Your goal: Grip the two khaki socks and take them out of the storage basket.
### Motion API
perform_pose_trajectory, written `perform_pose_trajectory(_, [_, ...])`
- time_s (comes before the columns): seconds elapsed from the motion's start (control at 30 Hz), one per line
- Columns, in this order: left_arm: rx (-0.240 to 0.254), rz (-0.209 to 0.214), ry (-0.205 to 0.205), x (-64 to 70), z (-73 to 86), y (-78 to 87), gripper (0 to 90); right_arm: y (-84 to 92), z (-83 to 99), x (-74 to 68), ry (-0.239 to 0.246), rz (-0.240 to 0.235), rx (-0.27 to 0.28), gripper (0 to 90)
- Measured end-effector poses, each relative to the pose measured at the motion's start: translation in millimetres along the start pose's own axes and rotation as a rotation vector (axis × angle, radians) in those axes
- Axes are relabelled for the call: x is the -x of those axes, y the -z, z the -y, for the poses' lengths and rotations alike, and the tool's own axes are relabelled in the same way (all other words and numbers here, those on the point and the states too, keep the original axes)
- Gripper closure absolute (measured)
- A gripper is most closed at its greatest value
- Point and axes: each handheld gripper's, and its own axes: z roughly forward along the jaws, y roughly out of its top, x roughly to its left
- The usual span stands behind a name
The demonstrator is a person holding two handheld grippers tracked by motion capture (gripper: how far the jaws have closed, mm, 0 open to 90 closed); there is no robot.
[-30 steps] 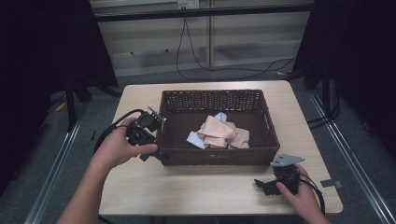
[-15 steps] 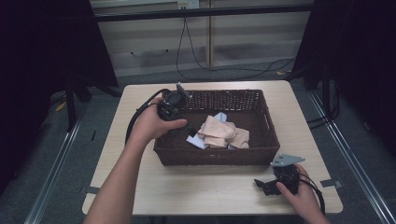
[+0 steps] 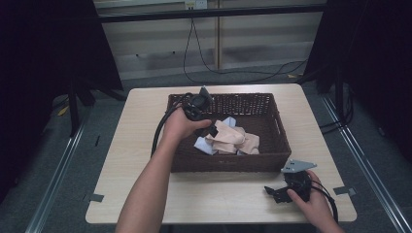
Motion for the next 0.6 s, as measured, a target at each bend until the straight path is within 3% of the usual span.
perform_pose_trajectory(0.07, [-0.004, 0.008, 0.006, -2.7, -4.4, -7.5, 17.9, -0.1, -0.1, 0.0, -0.001, -0.003, -0.001, 0.0])
perform_pose_trajectory(0.3, [-0.033, 0.039, 0.02, -7.2, -12.5, -40.5, 26.4, -0.3, -0.2, 0.4, 0.006, -0.002, 0.003, 0.0])
perform_pose_trajectory(0.47, [-0.041, 0.022, 0.023, -12.2, -13.0, -54.3, 28.6, -0.3, -0.2, 0.4, 0.004, -0.003, 0.002, 0.0])
perform_pose_trajectory(0.6, [-0.014, 0.06, 0.045, -16.6, -13.3, -63.2, 28.7, -0.3, -0.2, 0.4, 0.005, -0.003, 0.002, 0.0])
